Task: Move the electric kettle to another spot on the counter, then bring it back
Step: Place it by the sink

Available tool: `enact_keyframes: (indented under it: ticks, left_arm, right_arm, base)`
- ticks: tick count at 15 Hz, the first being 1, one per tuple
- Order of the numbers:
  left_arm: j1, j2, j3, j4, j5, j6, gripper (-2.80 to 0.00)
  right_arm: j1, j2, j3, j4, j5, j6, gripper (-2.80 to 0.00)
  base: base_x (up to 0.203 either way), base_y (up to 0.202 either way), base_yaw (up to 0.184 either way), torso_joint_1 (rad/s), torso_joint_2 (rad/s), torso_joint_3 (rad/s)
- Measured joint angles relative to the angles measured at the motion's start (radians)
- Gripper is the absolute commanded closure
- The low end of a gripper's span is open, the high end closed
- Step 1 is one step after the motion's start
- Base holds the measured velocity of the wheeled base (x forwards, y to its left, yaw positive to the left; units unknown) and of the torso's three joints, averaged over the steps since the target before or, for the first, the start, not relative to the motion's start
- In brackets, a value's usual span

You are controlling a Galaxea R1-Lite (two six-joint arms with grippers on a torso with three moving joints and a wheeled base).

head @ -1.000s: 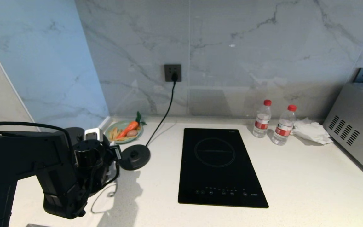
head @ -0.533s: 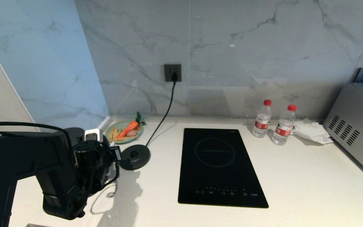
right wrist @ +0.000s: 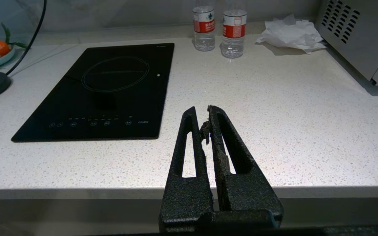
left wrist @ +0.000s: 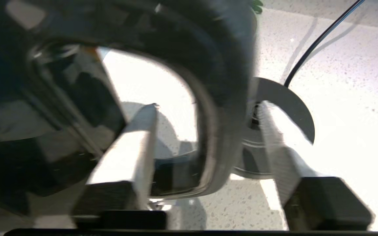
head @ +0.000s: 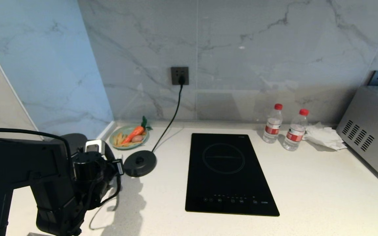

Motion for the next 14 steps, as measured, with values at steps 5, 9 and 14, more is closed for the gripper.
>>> enact_keyframes:
  ticks: [5, 9, 14]
  left_arm:
    - [-0.002, -0.017, 0.014, 0.000, 0.001, -0.004, -2.80]
    - [-0.014, -0.036, 0.029, -0.001, -0.001, -0.005, -2.80]
    - [-0.017, -0.035, 0.030, -0.001, -0.002, -0.006, -2.80]
  right_arm:
    - [0.000, 0.000, 0.000, 0.000, 0.000, 0.000, 0.00]
    - [0.000, 0.000, 0.000, 0.000, 0.000, 0.000, 0.00]
    - [0.000, 0.000, 0.000, 0.000, 0.000, -0.001, 0.00]
  base:
    - [0.000, 0.000, 0.000, 0.000, 0.00, 0.000]
    - [0.000, 0.000, 0.000, 0.000, 0.00, 0.000]
    - [-0.054, 0.000, 0.000, 0.006, 0.00, 0.000]
